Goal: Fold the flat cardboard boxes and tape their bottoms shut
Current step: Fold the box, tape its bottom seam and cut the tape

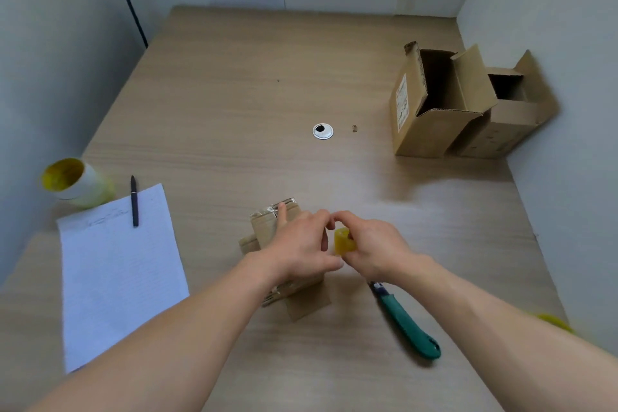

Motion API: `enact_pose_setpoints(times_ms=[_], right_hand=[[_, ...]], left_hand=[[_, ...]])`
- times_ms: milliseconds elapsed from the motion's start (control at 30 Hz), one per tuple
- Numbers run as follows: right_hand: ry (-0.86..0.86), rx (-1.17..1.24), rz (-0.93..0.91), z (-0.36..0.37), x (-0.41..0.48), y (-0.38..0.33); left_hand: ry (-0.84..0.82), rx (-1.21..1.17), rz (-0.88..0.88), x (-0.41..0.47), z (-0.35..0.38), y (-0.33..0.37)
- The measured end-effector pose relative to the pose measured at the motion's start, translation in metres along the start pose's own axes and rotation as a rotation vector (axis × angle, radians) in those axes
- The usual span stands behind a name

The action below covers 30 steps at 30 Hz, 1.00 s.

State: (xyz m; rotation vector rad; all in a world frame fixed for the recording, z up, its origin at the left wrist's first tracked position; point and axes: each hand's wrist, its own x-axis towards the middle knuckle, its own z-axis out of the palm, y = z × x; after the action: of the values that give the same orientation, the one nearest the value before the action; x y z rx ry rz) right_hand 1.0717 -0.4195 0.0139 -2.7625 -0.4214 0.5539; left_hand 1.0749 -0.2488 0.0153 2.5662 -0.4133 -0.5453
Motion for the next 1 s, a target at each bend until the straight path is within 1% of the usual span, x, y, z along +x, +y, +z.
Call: enact_pose_setpoints(times_ms=[67,133,267,367,433,500,567,733,867,933,1000], right_hand=[[-0.041,0.007,-0.021,0.001,0.002,0.002],[-0.071,0.007,-0.036,0.002,0.004,0.001],[-0.159,-0.007,0.015,-0.001,0.013,-0.006],[-0.150,-0.002,0.062,-0.004,0.022,-0.009],[-0.107,-0.095,0.044,-0.005,0.023,-0.009],[-0.025,-0.249,-0.032,-0.006,0.022,-0.004],[0.054,-0.290,-0.056,-0.011,0.021,0.005],[0.220,-0.171,-0.022,-0.025,0.016,0.009],[0.281,-0.067,0.070,-0.029,0.006,0.003],[0.321,-0.010,0.134,-0.026,0.000,0.003],[0.356,0.047,0.202,-0.023,-0.004,0.005]], left_hand=[[0.030,0.095,0.073,-0.010,0.004,-0.011],[0.048,0.147,0.110,-0.014,0.009,-0.015],[0.053,0.194,0.137,-0.013,0.012,-0.015],[0.059,0.217,0.138,-0.013,0.012,-0.015],[0.052,0.241,0.132,-0.014,0.013,-0.013],[0.039,0.262,0.134,-0.015,0.013,-0.012],[0.035,0.262,0.128,-0.016,0.013,-0.013],[0.024,0.261,0.036,-0.010,0.017,-0.005],[0.069,0.290,-0.049,-0.006,0.018,0.003],[0.099,0.307,-0.042,-0.006,0.020,0.004],[0.126,0.255,-0.014,-0.006,0.023,0.002]])
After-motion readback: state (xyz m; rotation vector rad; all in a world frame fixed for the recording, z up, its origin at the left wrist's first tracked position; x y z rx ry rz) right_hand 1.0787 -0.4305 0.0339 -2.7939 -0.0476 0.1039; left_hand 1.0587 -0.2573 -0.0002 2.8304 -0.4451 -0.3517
